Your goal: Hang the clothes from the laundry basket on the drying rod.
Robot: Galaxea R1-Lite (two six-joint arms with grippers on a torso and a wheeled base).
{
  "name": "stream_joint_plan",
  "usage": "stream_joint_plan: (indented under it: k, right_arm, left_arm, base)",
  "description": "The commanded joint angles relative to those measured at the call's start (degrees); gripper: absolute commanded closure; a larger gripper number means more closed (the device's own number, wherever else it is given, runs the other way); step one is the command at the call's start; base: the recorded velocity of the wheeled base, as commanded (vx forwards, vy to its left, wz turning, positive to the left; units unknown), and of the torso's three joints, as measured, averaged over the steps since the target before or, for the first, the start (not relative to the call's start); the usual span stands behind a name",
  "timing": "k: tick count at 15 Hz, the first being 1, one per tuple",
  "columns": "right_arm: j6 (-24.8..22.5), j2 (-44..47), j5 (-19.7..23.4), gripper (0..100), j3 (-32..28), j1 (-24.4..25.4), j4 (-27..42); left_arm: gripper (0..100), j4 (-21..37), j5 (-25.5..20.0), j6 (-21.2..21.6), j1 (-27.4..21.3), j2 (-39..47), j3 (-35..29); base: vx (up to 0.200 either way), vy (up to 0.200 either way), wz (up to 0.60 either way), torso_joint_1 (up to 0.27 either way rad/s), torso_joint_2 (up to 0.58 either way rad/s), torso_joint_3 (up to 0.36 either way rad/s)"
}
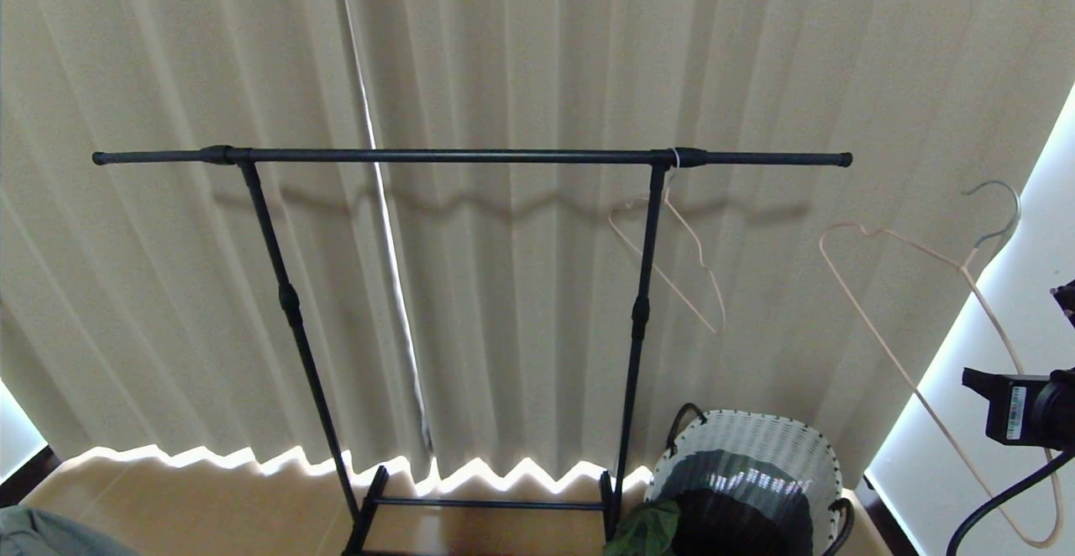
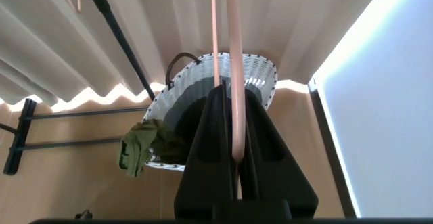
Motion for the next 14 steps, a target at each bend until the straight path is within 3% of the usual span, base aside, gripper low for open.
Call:
stream_joint_plan:
  k: [1,3,5,6,7,10,14]
  right_arm:
    - [-0.01,-0.54,0.04,100,0.03,0.11,-0.01]
    - [0.08,-1.24,0.31,100,-0.23,0.11,-0.10]
    - [0.17,-2.56,3.21,100,0.21,0.11,-1.59]
    - [0.08,-4.49,8.83,100,1.61,0.19,-3.61]
    - [-0.01,-5.55,11.12,100,2.14,0.54,-3.88]
    - [-0.01,-6.95,11.65,100,2.40,4.15,-3.88]
    - [-0.10,-7.04,11.56,100,3.02,7.14,-3.88]
  left_arm:
    - [100,-0.02,0.02,0.01,-0.02,0.28,-0.01]
    - [100,-0.02,0.02,0.01,-0.02,0.28,-0.10]
    - [100,-0.02,0.02,0.01,-0.02,0.28,-0.10]
    - [100,-0.02,0.02,0.01,-0.02,0.28,-0.10]
    - [100,-0.02,0.02,0.01,-0.02,0.28,-0.10]
    - [100,0.07,0.02,0.10,0.07,0.28,-0.10]
    - [100,0.16,0.19,0.10,0.07,0.28,-0.10]
  base:
    - [0.000,0.000,0.00,0.000,0.00,0.000]
    - [0.000,0.000,0.00,0.000,0.00,0.000]
    - [0.000,0.000,0.00,0.000,0.00,0.000]
    - [0.000,0.000,0.00,0.000,0.00,0.000]
    - [0.000,0.000,0.00,0.000,0.00,0.000]
    - [0.000,0.000,0.00,0.000,0.00,0.000]
    - [0.000,0.200,0.00,0.002,0.00,0.000]
